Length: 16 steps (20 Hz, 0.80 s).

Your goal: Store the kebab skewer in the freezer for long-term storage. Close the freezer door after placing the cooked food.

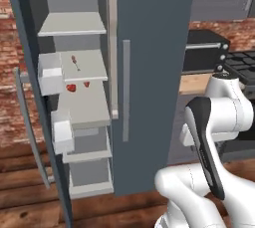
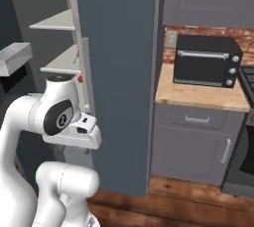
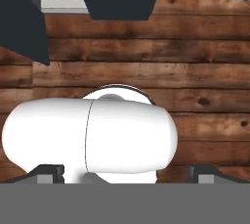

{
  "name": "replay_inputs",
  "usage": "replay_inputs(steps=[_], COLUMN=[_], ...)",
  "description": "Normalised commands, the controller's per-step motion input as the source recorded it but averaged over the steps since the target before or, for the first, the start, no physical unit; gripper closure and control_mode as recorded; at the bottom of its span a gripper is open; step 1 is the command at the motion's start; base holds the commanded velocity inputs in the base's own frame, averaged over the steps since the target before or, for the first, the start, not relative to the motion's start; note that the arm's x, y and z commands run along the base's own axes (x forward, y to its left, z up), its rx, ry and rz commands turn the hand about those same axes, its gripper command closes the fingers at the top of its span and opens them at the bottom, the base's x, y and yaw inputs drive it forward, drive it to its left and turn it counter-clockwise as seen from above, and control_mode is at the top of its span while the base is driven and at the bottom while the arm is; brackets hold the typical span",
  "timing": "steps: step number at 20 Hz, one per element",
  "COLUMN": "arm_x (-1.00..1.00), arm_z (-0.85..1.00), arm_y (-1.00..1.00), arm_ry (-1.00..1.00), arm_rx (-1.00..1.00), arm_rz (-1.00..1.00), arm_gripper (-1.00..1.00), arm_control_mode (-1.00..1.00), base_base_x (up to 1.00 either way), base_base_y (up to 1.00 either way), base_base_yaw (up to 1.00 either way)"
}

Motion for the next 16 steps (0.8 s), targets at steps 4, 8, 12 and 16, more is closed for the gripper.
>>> replay_inputs(steps=[4,8,12,16], arm_x=[0.0,0.0,0.0,0.0], arm_z=[0.0,0.0,0.0,0.0], arm_y=[0.0,0.0,0.0,0.0], arm_ry=[0.0,0.0,0.0,0.0], arm_rx=[0.0,0.0,0.0,0.0], arm_rz=[0.0,0.0,0.0,0.0], arm_gripper=[-1.0,-1.0,-1.0,-1.0], arm_control_mode=[1.0,1.0,1.0,1.0], base_base_x=[-0.42,-0.32,-0.19,-0.04], base_base_y=[0.84,0.86,0.8,0.74], base_base_yaw=[-0.13,-0.09,-0.04,0.0])
